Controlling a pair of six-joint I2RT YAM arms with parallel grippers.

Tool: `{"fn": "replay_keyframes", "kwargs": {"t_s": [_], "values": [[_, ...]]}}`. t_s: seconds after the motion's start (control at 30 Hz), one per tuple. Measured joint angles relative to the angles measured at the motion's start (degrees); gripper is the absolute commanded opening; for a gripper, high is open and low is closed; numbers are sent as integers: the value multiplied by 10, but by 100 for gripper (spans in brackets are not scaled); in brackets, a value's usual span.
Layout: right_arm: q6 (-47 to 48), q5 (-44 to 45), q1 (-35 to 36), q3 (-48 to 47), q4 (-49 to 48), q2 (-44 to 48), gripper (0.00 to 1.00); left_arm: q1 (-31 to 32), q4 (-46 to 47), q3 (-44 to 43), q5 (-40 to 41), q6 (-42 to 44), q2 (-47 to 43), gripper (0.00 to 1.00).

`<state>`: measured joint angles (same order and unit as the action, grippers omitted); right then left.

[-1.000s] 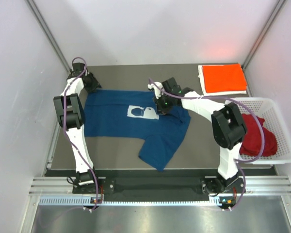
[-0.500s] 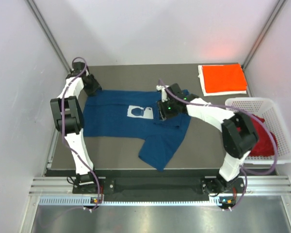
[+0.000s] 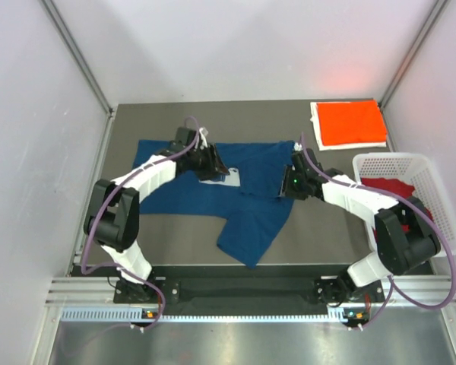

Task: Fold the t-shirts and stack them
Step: Fold the tshirt

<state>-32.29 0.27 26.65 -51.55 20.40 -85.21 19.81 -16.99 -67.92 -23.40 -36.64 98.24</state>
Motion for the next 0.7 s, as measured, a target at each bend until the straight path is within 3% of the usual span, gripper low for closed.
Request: {"fn": "replay_keyframes", "kwargs": {"t_s": [0.3,0.7], "values": [[-108,28,-5,48,-56,1,37,55,82,26,-33,-52,48,52],[-163,32,-6,58,-94,-5,38,81,115,44,-25,-70,84,52]]}}
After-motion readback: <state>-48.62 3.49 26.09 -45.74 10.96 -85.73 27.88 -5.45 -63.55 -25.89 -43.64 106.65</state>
